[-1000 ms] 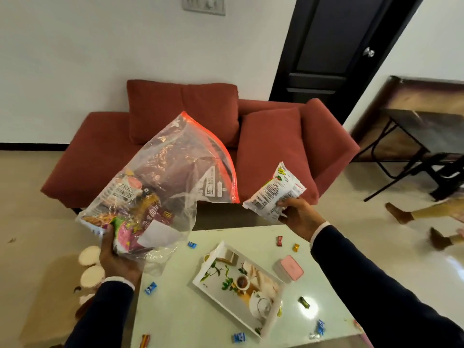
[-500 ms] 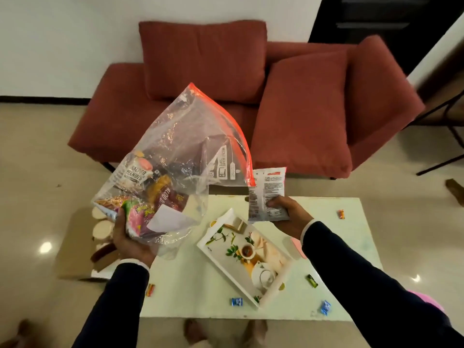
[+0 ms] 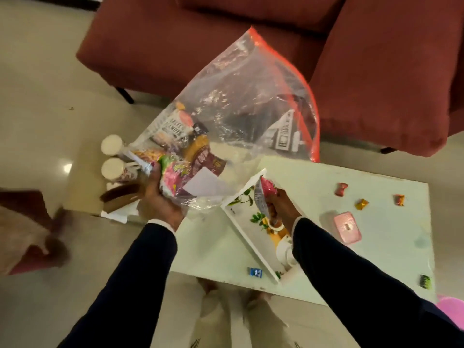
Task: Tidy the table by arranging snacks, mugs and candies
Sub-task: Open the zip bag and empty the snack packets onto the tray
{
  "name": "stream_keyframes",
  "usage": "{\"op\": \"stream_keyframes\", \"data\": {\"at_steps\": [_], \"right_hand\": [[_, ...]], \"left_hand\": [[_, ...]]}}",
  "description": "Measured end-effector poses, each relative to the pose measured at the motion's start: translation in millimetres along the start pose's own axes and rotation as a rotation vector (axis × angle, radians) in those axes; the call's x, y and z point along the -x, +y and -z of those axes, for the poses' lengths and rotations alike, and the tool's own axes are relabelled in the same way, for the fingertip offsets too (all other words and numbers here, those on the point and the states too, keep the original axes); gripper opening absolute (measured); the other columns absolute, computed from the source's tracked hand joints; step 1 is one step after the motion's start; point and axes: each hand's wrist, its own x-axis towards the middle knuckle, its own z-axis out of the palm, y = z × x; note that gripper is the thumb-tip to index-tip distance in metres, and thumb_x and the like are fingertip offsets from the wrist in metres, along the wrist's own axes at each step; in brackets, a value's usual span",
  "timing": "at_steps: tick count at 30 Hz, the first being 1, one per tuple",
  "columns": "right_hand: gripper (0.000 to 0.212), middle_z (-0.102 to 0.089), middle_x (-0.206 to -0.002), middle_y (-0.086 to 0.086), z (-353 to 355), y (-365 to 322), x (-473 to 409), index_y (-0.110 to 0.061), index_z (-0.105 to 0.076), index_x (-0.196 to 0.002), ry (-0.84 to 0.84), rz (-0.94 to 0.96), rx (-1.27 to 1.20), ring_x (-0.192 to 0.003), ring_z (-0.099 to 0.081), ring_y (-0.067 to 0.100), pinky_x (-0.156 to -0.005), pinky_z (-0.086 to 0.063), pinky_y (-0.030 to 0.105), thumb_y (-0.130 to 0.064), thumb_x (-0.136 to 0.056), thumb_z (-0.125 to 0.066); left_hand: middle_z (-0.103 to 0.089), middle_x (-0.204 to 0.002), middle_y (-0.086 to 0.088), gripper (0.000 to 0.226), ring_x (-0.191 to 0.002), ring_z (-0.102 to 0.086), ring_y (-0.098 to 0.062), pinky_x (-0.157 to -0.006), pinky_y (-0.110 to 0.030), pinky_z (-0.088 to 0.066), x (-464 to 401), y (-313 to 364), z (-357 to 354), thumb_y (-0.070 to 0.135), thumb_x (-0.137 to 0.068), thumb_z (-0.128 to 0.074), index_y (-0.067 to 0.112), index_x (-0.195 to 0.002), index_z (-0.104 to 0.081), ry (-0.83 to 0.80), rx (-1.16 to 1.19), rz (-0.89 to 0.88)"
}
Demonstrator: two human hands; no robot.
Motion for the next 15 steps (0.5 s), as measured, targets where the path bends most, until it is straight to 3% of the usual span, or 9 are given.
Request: {"op": "stream_keyframes", "data": {"at_steps": [2,4,6,9,11,13,15], "right_hand": [[0.025,-0.064,-0.05,0.004,-23,23,-24,-0.009,-0.058,-0.069,0.006,0.054,0.157,-0.044,-0.061,0.02,-0.054,-0.058,0.04,-0.025,-0.083,-0.07],[0.019,-0.07,-0.059,0.013,-43,41,-45,-0.007,-0.066,-0.068,0.014,0.082,0.285,-0.055,-0.069,0.032,-0.062,-0.061,0.054,-0.023,-0.065,-0.076],[0.032,-0.071,-0.07,0.003,-60,50,-60,-0.014,-0.062,-0.075,0.145,0.097,0.363,-0.07,-0.07,0.029,-0.069,-0.061,0.045,-0.031,-0.059,-0.084],[0.053,-0.054,-0.088,-0.004,-88,61,-76,-0.021,-0.047,-0.089,0.332,0.135,0.486,-0.093,-0.057,0.025,-0.083,-0.049,0.04,-0.037,-0.06,-0.089],[0.065,-0.049,-0.101,-0.004,-101,72,-87,-0.019,-0.047,-0.106,0.372,0.151,0.525,-0.107,-0.05,0.028,-0.091,-0.045,0.046,-0.039,-0.06,-0.089],[0.075,-0.052,-0.114,-0.001,-113,83,-101,-0.018,-0.045,-0.115,0.377,0.179,0.549,-0.117,-0.045,0.031,-0.093,-0.043,0.049,-0.041,-0.059,-0.089],[0.083,-0.05,-0.124,0.003,-122,86,-110,-0.018,-0.043,-0.121,0.37,0.192,0.566,-0.121,-0.041,0.033,-0.094,-0.043,0.05,-0.048,-0.058,-0.088]], "left_hand": [[-0.055,-0.146,-0.016,0.078,-0.134,-0.052,-0.039,-0.11,-0.06,-0.039,-17,-4,16,0.05,-0.078,-0.079,0.02,-0.145,-0.053,-0.002,0.02,0.035],[-0.057,-0.144,-0.017,0.073,-0.128,-0.057,-0.039,-0.103,-0.057,-0.047,-32,-7,27,0.044,-0.082,-0.077,0.019,-0.145,-0.052,0.013,0.037,0.013],[-0.064,-0.135,-0.016,0.064,-0.117,-0.066,-0.036,-0.091,-0.051,-0.056,-41,-7,33,0.039,-0.085,-0.073,0.017,-0.142,-0.055,0.041,0.022,-0.027],[-0.075,-0.109,-0.011,0.041,-0.092,-0.075,-0.029,-0.074,-0.043,-0.061,-58,-7,47,0.04,-0.09,-0.063,0.017,-0.124,-0.066,0.007,0.042,-0.016],[-0.071,-0.12,-0.012,0.051,-0.101,-0.071,-0.031,-0.083,-0.046,-0.059,-70,-5,58,0.043,-0.086,-0.067,0.017,-0.129,-0.065,-0.029,0.049,0.006],[-0.057,-0.135,-0.013,0.074,-0.115,-0.063,-0.034,-0.092,-0.05,-0.053,-85,-2,73,0.045,-0.083,-0.073,0.014,-0.146,-0.049,-0.064,0.068,-0.027],[-0.057,-0.131,-0.01,0.084,-0.11,-0.065,-0.032,-0.087,-0.047,-0.054,-92,3,82,0.044,-0.079,-0.077,0.014,-0.15,-0.044,-0.055,0.081,-0.052]]}}
